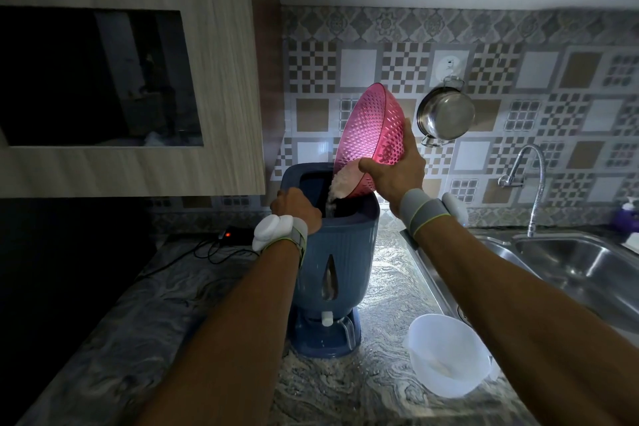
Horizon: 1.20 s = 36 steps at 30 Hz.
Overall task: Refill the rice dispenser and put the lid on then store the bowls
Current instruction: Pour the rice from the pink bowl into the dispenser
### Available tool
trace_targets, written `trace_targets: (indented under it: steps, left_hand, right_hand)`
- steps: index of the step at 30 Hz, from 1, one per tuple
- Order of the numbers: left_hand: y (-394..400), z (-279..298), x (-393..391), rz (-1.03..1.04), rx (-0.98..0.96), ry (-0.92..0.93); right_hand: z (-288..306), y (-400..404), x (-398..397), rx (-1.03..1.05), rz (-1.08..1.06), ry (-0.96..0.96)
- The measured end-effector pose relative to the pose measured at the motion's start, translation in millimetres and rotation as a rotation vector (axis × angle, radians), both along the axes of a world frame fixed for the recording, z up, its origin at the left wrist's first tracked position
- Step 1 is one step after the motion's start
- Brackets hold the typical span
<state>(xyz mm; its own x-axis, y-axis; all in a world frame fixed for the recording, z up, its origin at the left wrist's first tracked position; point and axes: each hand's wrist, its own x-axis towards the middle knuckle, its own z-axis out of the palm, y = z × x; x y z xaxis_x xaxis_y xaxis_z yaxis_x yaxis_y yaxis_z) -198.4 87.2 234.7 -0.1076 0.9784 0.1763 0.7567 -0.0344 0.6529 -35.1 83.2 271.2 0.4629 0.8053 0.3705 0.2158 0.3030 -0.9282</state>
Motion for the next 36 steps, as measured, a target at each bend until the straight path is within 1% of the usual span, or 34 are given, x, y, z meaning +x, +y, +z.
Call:
trace_targets:
  steps: [14, 36]
  left_hand:
    - [0.3, -0.6, -0.9, -0.005, 0.013, -0.018]
    - [2.0, -2.5, -0.1, 0.012, 0.015, -0.005]
  right_hand:
    - [2.2, -1.9, -1.1, -0.011, -0.016, -0.065]
    - [5.4, -4.7, -0.7, -0.025, -0.022, -0.078]
